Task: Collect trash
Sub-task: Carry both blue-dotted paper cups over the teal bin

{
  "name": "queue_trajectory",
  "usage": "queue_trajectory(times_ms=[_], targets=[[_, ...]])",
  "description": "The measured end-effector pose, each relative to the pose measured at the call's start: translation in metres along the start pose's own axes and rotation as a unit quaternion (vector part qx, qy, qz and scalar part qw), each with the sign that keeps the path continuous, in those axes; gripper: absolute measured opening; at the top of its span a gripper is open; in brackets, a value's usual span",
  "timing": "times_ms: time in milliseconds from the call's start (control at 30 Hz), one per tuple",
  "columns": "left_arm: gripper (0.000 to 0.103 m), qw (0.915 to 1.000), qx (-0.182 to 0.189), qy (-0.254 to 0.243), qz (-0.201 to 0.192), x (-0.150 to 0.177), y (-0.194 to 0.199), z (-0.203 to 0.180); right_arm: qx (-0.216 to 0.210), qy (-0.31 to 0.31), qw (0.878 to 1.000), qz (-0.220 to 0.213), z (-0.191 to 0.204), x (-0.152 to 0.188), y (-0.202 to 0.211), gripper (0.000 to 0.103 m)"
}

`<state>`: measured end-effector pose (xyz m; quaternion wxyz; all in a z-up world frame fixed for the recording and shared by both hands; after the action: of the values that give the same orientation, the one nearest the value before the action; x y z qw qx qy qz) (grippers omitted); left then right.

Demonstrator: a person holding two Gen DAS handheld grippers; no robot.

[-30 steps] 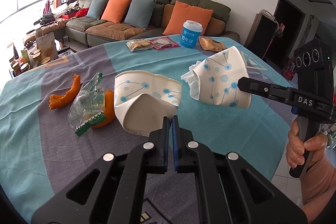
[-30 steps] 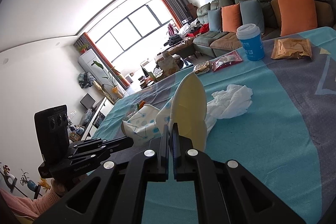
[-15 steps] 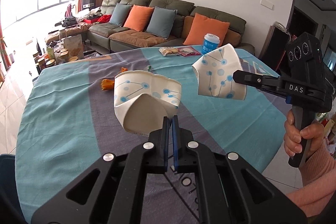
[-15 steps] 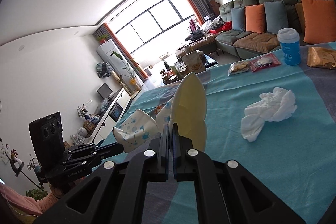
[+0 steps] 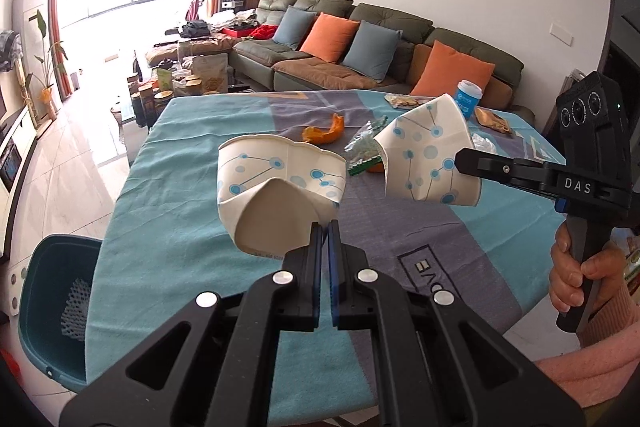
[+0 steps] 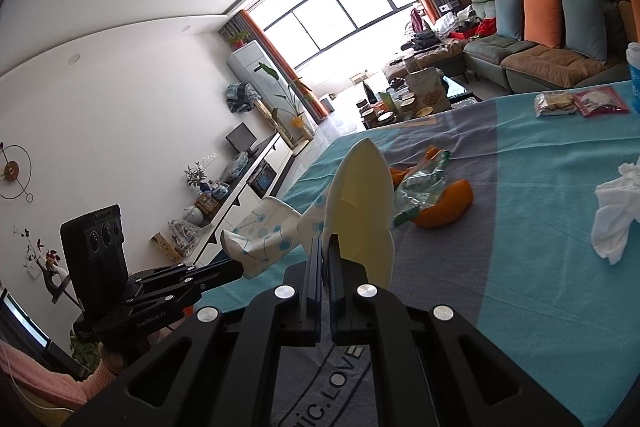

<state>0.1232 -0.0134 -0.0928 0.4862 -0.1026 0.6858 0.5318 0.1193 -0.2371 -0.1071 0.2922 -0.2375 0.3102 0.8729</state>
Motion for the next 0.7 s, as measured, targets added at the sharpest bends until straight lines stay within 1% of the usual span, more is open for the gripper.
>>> queue_trajectory(times_ms=[233, 700], targets=[[0.004, 0.9993, -0.029, 0.023, 0.001, 0.016, 0.025, 0.027, -0.017, 0.013, 0.999, 0.026, 0.021, 0.010, -0.025, 0.002], [0.004, 0.9961, -0.065, 0.059, 0.008, 0.028, 0.038, 0.063, -0.039, 0.037, 0.997, 0.063, 0.053, 0.021, -0.062, 0.002]])
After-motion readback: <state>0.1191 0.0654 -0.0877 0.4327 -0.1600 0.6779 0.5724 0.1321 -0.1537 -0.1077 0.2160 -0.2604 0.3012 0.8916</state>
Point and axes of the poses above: each gripper's, at about its wrist camera, not at the fingertips, and y roughly against the way its jaws point, z to its left, x to its underside, the point moved 8 cm from there along -y, roughly the way its jaws point, and after that the axes turned 12 degrees about -y, right-handed, at the moved point
